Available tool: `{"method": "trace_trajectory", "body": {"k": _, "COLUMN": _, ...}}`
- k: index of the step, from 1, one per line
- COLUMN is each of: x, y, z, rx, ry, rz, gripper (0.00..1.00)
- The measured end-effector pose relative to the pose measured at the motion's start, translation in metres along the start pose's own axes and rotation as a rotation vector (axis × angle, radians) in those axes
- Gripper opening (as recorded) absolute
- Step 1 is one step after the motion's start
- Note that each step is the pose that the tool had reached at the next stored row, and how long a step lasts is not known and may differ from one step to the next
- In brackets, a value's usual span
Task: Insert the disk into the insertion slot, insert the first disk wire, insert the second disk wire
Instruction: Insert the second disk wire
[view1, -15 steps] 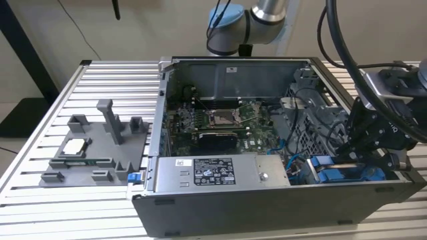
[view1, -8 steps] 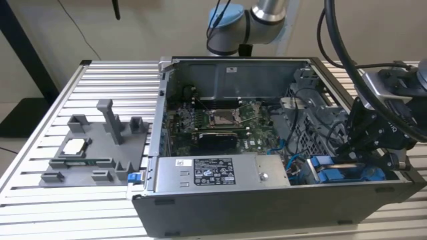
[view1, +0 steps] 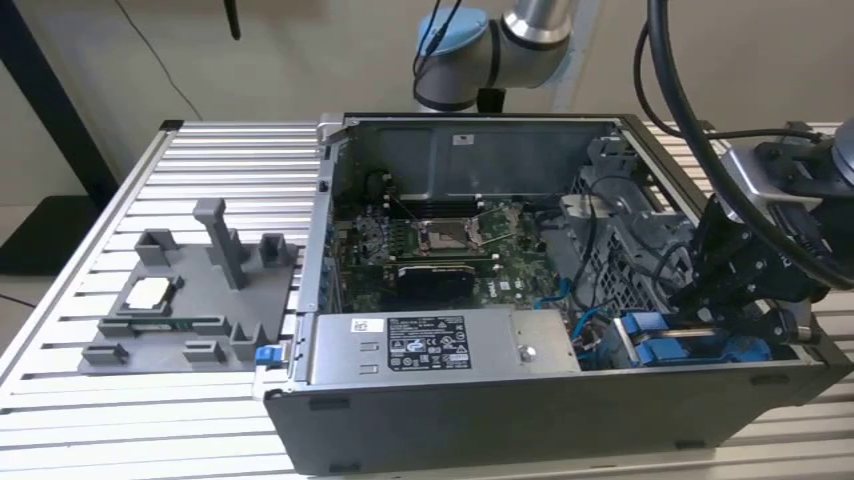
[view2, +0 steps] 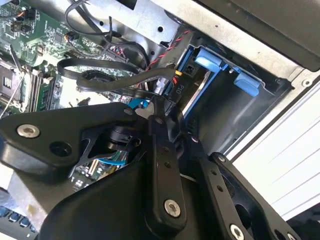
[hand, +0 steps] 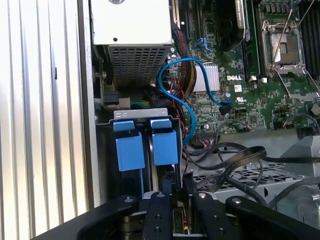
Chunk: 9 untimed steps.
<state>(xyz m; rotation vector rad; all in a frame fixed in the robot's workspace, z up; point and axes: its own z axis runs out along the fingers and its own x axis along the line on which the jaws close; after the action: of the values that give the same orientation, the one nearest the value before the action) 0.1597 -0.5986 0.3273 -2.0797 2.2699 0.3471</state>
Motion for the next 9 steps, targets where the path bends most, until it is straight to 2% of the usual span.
{"method": "trace_trajectory", "body": {"k": 5, "x": 0.0, "y": 0.0, "z": 0.0, "rx": 0.0, "ry": -0.001, "rz": 0.0, "gripper": 0.24}}
{"method": "trace_trajectory", "body": {"k": 6, "x": 0.0001, "y": 0.0, "z": 0.0, "rx": -0.0001, "ry": -0.0014, "rz": 0.0, "gripper": 0.3}}
{"method": "trace_trajectory", "body": {"k": 7, "x": 0.0, "y": 0.0001, "z": -0.0003, "rx": 0.0, "ry": -0.0013, "rz": 0.0, "gripper": 0.3}}
{"method": "trace_trajectory", "body": {"k": 8, "x": -0.0002, "y": 0.0001, "z": -0.0008, "rx": 0.0, "ry": -0.0007, "rz": 0.0, "gripper": 0.37}}
{"method": "trace_trajectory", "body": {"k": 9, "x": -0.0002, "y": 0.0002, "z": -0.0012, "rx": 0.0, "ry": -0.0007, "rz": 0.0, "gripper": 0.37}}
